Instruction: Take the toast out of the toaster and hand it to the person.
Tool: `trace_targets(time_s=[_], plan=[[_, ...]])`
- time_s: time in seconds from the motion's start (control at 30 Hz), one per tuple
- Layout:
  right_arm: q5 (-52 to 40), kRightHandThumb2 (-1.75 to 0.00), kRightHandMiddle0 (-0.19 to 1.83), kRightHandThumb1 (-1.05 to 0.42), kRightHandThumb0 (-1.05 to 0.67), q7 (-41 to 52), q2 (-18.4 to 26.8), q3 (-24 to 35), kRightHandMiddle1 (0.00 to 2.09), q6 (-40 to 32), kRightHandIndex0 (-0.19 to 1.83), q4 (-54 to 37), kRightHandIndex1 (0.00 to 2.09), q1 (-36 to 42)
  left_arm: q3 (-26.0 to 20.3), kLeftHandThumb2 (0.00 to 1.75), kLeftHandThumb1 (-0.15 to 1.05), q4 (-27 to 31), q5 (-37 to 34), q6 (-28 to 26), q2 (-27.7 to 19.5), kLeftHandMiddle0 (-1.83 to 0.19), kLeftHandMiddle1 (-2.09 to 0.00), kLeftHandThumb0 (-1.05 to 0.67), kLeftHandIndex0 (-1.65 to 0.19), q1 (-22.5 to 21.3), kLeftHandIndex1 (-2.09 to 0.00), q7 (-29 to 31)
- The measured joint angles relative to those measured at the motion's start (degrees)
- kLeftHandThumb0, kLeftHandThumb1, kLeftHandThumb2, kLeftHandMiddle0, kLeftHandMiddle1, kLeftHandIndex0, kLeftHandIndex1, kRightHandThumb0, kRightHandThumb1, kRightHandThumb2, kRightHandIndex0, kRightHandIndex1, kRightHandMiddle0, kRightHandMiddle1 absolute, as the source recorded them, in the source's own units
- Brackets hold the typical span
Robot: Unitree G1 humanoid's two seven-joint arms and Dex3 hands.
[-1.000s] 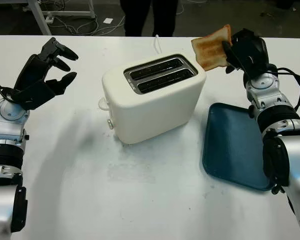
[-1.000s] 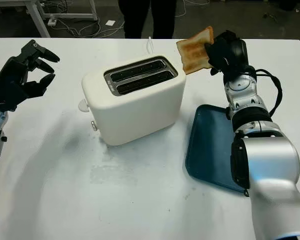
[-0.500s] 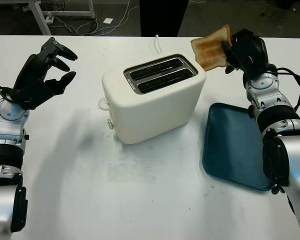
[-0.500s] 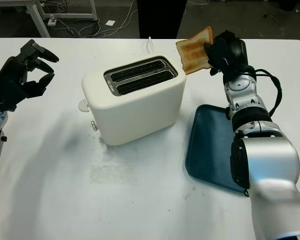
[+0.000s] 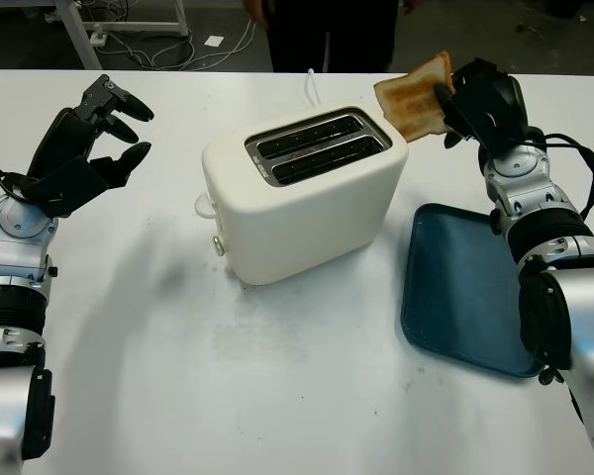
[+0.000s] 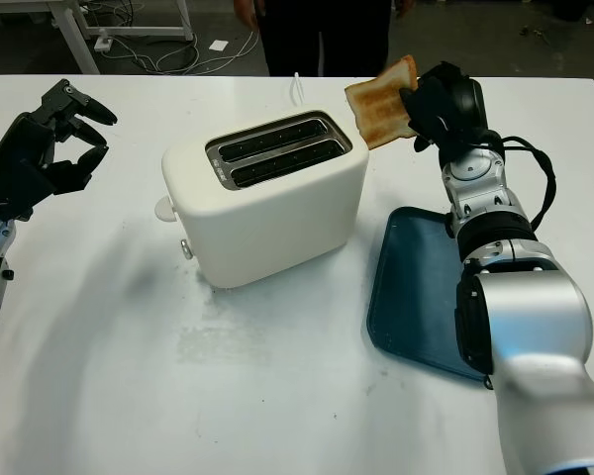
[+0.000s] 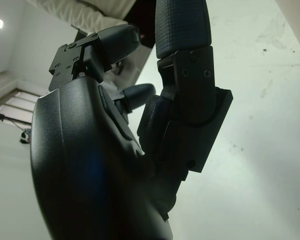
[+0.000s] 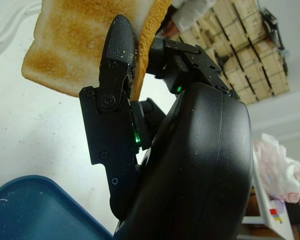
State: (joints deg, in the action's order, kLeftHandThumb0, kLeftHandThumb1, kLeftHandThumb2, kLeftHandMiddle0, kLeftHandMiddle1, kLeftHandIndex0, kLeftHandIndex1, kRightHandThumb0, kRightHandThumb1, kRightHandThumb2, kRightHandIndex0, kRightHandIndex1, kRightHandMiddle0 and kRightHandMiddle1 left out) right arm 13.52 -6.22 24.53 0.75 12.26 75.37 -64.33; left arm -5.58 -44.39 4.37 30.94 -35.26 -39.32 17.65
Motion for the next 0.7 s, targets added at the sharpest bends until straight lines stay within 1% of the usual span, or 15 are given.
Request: trace_targets(time_s=[0.23, 0.33, 0.37, 0.4, 0.47, 0.5, 0.57, 0.6, 0.63, 0.67, 0.7], plan=[[-0.05, -0.39, 0.71, -0.92, -0.32, -0.1, 0.0, 0.0, 1.75, 0.0, 0.92, 0.0, 1.75, -0.03, 0.02, 0.56, 0.92, -0.01, 0.01, 0.0, 0.0, 0.0, -1.71, -1.05, 0.0, 0.0, -1.55, 0.02], [-0.09, -0.38, 0.63, -0.92, -0.32, -0.1, 0.0, 0.06, 1.73, 0.0, 0.85, 0.0, 1.75, -0.04, -0.01, 0.53, 0.92, -0.08, -0.11, 0.01, 0.05, 0.0, -1.7, -1.05, 0.0, 0.0, -1.53, 0.1], [-0.15, -0.38, 0.64, -0.92, -0.31, -0.12, 0.0, 0.16, 1.62, 0.0, 0.82, 0.0, 1.75, -0.04, -0.02, 0.53, 0.92, -0.13, -0.11, 0.0, 0.06, 0.0, -1.69, -1.05, 0.0, 0.0, -1.53, 0.1], [-0.18, -0.38, 0.64, -0.92, -0.31, -0.18, 0.0, 0.3, 1.55, 0.0, 0.82, 0.0, 1.75, -0.04, -0.01, 0.54, 0.92, -0.14, -0.11, 0.0, 0.06, 0.0, -1.69, -1.05, 0.0, -0.01, -1.53, 0.09], [-0.19, -0.37, 0.58, -0.92, -0.31, -0.26, 0.0, 0.39, 1.66, 0.0, 0.82, 0.0, 1.75, -0.05, -0.01, 0.55, 0.92, -0.13, -0.07, 0.0, 0.06, 0.0, -1.69, -1.05, 0.0, -0.01, -1.53, 0.09], [-0.19, -0.37, 0.62, -0.92, -0.31, -0.26, 0.0, 0.39, 1.71, 0.0, 0.85, 0.0, 1.75, -0.05, 0.0, 0.55, 0.92, -0.13, -0.04, 0.0, 0.06, 0.0, -1.7, -1.05, 0.0, -0.01, -1.53, 0.08], [-0.14, -0.39, 0.7, -0.92, -0.32, -0.26, 0.0, 0.34, 1.74, 0.0, 0.9, 0.0, 1.75, -0.05, 0.01, 0.56, 0.92, -0.13, -0.02, 0.01, 0.06, 0.0, -1.7, -1.05, 0.0, 0.0, -1.53, 0.04], [-0.06, -0.39, 0.7, -0.92, -0.32, -0.26, 0.0, 0.24, 1.74, -0.01, 0.89, 0.0, 1.75, -0.06, 0.0, 0.56, 0.92, -0.13, -0.01, 0.01, 0.06, 0.0, -1.7, -1.05, 0.0, 0.0, -1.53, -0.02], [-0.05, -0.38, 0.66, -0.92, -0.32, -0.26, 0.0, 0.16, 1.72, -0.01, 0.79, 0.0, 1.71, -0.06, 0.0, 0.56, 0.92, -0.13, -0.01, 0.01, 0.06, 0.0, -1.7, -1.05, 0.0, 0.0, -1.53, -0.06], [-0.05, -0.38, 0.66, -0.92, -0.31, -0.26, 0.0, 0.15, 1.57, -0.01, 0.72, 0.0, 1.56, -0.06, 0.0, 0.56, 0.92, -0.13, -0.01, 0.01, 0.06, 0.0, -1.7, -1.05, 0.0, 0.0, -1.53, -0.06], [-0.07, -0.37, 0.67, -0.92, -0.31, -0.27, -0.01, 0.2, 1.53, -0.01, 0.7, 0.0, 1.61, -0.06, 0.0, 0.55, 0.92, -0.13, -0.01, 0.01, 0.06, 0.0, -1.69, -1.05, 0.0, -0.01, -1.53, -0.06]])
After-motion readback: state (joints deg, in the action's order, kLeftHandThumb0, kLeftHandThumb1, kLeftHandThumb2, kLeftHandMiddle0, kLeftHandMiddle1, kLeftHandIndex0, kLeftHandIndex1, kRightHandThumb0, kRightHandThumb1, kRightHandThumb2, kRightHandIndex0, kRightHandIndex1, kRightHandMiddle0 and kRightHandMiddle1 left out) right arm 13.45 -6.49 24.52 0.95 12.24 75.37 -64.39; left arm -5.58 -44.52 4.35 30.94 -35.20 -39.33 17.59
